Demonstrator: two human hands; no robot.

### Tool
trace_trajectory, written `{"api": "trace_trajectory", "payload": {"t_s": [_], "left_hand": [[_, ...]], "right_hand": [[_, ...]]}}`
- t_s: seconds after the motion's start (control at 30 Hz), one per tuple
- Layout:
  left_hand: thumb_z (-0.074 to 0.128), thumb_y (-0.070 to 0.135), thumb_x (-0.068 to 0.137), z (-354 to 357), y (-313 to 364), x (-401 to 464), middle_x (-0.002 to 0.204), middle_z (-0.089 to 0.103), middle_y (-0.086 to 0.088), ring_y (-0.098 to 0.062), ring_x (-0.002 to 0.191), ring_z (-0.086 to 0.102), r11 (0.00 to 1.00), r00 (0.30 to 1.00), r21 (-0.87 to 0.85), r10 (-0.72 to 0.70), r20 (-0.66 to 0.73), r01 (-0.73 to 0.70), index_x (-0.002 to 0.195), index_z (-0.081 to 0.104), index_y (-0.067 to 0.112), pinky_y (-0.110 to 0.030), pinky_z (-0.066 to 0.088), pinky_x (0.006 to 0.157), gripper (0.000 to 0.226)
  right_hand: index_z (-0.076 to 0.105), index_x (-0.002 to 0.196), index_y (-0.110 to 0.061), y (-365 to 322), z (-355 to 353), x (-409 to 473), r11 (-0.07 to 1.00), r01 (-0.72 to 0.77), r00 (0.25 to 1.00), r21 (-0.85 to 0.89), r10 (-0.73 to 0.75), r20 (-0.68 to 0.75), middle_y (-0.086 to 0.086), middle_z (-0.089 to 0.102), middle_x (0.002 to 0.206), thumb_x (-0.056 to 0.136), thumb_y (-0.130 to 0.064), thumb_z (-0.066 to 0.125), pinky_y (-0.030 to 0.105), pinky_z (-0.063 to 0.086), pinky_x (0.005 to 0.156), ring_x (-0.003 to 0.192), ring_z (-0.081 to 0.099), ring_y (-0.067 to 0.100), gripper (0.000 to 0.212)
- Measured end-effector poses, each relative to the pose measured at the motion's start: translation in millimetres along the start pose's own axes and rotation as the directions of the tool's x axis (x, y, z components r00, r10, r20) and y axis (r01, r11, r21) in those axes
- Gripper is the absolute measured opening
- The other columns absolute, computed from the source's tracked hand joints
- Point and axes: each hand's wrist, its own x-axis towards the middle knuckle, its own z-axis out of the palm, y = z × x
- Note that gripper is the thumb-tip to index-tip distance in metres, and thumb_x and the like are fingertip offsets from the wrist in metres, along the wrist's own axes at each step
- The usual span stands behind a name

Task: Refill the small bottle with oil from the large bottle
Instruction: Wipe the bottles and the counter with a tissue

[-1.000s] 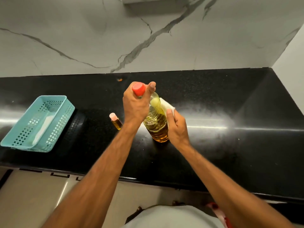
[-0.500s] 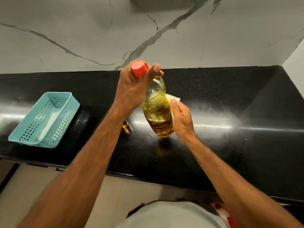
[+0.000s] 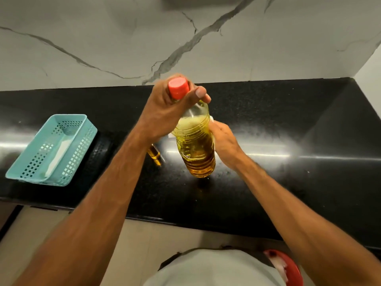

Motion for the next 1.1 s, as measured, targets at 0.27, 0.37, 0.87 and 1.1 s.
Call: {"api": "trace_trajectory", "payload": {"t_s": [0.27,0.37,0.87,1.1], "left_hand": [[0.057,0.029,0.086,-9.2,2.0,-2.2,0.093,0.071,-0.005,-0.024,0.096,0.07,0.999,0.995,-0.033,0.023,0.1,-0.02,0.088,0.054,0.014,-0.033,0.056,0.083,0.015],[0.057,0.026,0.086,-8.3,5.3,-3.3,0.091,0.071,-0.005,-0.025,0.097,0.07,0.998,0.995,-0.058,0.039,0.088,-0.034,0.087,0.053,0.014,-0.033,0.056,0.085,0.013],[0.05,-0.003,0.088,-9.8,27.3,-2.2,0.093,0.069,-0.002,-0.031,0.102,0.066,0.984,0.854,-0.177,0.098,0.511,-0.007,0.093,0.049,0.006,-0.037,0.052,0.089,0.01],[0.056,0.011,0.088,-12.3,25.6,-14.6,0.093,0.071,0.002,-0.037,0.104,0.066,0.985,0.925,-0.173,0.083,0.372,-0.019,0.089,0.053,0.014,-0.043,0.053,0.091,0.004]], "right_hand": [[0.056,0.059,-0.022,7.8,-16.2,12.5,0.98,-0.142,0.945,-0.141,0.176,0.275,-0.006,0.05,0.058,0.103,-0.02,0.039,0.028,0.033,0.057,0.056,0.042,0.01,0.047],[0.069,0.084,-0.007,-3.8,-6.7,14.2,0.993,-0.115,0.966,0.015,0.109,0.235,0.003,0.069,0.081,0.102,-0.02,0.043,0.033,0.053,0.074,0.078,0.063,0.014,0.034],[0.047,0.074,-0.018,-52.5,6.2,-5.6,0.919,-0.301,0.812,-0.254,0.386,0.437,-0.011,0.062,0.058,0.102,0.005,0.029,0.009,0.048,0.05,0.048,0.059,-0.001,0.04],[0.067,0.078,-0.01,-20.1,3.3,-10.3,0.863,-0.32,0.67,-0.392,0.498,0.55,-0.008,0.07,0.062,0.094,0.009,0.047,0.015,0.053,0.06,0.061,0.066,0.001,0.032]]}}
